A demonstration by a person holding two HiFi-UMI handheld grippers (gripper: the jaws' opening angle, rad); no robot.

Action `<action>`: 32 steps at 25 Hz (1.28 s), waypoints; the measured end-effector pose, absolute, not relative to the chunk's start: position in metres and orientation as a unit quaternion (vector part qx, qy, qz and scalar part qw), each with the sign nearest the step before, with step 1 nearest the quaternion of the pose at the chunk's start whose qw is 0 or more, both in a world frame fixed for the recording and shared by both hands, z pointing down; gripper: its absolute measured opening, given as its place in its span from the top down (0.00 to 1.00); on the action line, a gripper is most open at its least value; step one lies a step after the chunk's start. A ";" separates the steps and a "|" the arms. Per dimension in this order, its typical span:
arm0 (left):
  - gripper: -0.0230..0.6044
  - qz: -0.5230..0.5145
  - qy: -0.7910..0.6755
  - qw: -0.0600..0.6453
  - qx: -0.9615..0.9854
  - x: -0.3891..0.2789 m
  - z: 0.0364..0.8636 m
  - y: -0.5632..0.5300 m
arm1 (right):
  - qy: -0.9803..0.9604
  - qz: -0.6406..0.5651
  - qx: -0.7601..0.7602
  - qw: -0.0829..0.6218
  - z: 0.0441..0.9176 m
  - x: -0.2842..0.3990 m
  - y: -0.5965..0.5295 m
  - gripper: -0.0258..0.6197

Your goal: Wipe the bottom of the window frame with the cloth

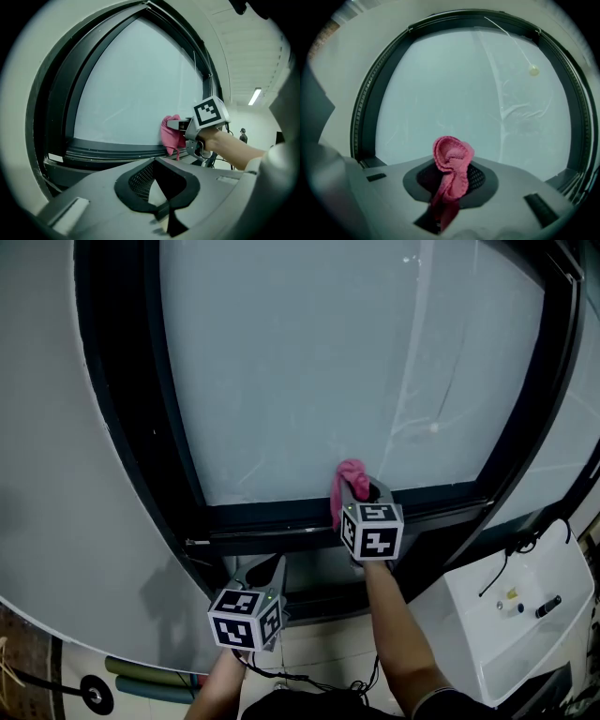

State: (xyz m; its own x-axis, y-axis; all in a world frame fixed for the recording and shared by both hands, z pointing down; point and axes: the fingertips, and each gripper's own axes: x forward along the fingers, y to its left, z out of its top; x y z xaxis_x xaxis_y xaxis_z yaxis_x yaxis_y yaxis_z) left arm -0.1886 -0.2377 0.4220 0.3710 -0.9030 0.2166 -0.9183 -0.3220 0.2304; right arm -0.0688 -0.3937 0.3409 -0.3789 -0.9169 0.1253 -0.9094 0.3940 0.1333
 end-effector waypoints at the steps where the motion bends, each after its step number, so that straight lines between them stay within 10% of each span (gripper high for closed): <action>1: 0.95 0.024 -0.558 0.160 0.814 -0.190 0.424 -0.238 | -0.824 -0.020 0.558 0.103 0.349 -0.069 -0.397 0.83; 9: 0.95 0.027 -0.546 0.178 0.818 -0.196 0.439 -0.238 | -0.772 -0.066 0.596 0.210 0.392 -0.071 -0.409 0.83; 32: 0.95 0.032 -0.594 0.195 0.780 -0.248 0.458 -0.204 | -0.835 -0.041 0.496 0.236 0.415 -0.163 -0.385 0.84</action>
